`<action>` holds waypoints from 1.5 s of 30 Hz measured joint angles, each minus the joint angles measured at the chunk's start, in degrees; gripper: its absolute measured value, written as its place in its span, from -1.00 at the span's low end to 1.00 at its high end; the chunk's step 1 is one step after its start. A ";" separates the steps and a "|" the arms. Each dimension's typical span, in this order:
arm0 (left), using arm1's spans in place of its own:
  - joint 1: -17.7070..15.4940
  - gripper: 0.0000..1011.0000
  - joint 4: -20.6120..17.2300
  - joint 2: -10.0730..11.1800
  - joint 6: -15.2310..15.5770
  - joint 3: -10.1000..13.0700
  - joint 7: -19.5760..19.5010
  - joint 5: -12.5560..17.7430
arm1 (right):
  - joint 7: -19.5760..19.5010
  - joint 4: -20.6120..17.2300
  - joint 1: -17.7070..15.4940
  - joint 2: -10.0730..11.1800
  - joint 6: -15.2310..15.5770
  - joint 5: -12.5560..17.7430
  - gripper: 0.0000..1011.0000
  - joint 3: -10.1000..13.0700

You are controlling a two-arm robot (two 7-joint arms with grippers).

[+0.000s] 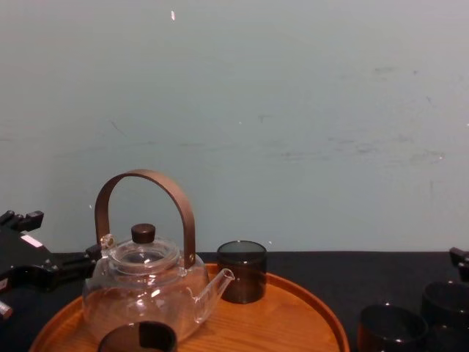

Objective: Pick up the glass from the table and place it on the tray.

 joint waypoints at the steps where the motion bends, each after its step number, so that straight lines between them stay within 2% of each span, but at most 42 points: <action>1: 0.00 0.98 0.00 0.00 0.00 0.00 0.00 0.00 | 0.00 0.00 0.00 0.00 0.00 0.00 0.98 0.00; 45: 0.00 0.98 0.00 0.00 0.00 0.00 0.00 0.00 | 0.00 0.00 0.00 0.00 0.00 0.00 0.98 0.00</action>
